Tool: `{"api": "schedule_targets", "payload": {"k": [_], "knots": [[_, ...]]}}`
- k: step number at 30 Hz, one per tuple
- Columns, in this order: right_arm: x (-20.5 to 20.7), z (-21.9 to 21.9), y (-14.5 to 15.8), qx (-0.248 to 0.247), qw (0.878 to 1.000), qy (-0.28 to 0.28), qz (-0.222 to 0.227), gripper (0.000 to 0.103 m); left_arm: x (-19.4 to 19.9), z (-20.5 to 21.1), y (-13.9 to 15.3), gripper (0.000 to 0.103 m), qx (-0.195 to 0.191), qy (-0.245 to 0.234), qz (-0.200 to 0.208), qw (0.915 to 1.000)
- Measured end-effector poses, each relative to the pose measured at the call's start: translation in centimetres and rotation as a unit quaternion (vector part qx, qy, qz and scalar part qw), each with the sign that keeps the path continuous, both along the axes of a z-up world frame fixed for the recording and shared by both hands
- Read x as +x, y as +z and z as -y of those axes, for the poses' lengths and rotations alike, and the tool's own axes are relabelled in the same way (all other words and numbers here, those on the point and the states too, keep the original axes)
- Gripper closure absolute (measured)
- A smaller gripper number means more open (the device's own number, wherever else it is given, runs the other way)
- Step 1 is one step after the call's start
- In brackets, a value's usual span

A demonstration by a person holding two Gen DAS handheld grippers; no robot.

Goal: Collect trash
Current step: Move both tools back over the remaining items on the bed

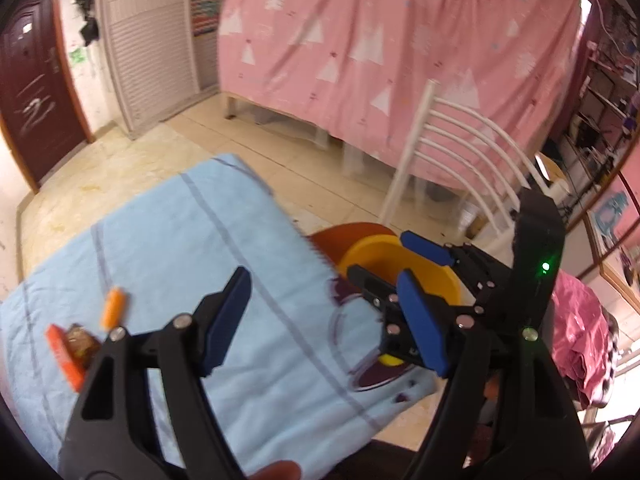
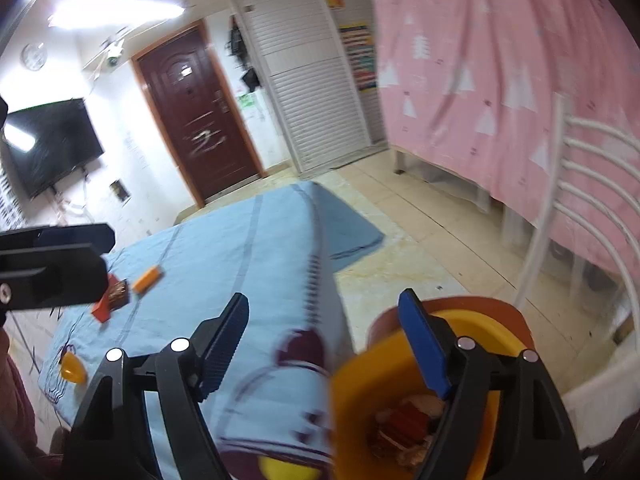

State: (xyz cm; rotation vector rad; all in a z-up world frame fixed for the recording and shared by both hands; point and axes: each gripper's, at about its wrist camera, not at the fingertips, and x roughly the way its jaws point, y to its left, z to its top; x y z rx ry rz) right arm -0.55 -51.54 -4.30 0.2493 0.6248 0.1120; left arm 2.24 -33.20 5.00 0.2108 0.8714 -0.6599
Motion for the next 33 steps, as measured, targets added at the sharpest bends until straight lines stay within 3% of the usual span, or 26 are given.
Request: {"api": "schedule_targets", "payload": {"k": [11,22,33], "knots": [[4.0,-9.5,2.4,-0.026,0.994,0.105,-0.006,0.029,3.4,-11.2,0.9,0.031,0.022,0.102,0.032,0.9940],[7.5,-17.3,3.0,-0.055,0.984,0.166,-0.023,0.029,7.4,-20.5,-1.7,0.031,0.046,0.198,0.013,0.9790],[10.6,-21.9,1.6,-0.084,0.975,0.198,-0.054,0.029,11.0,-25.4,-5.8,0.031,0.052,0.265,-0.029,0.9624]]}}
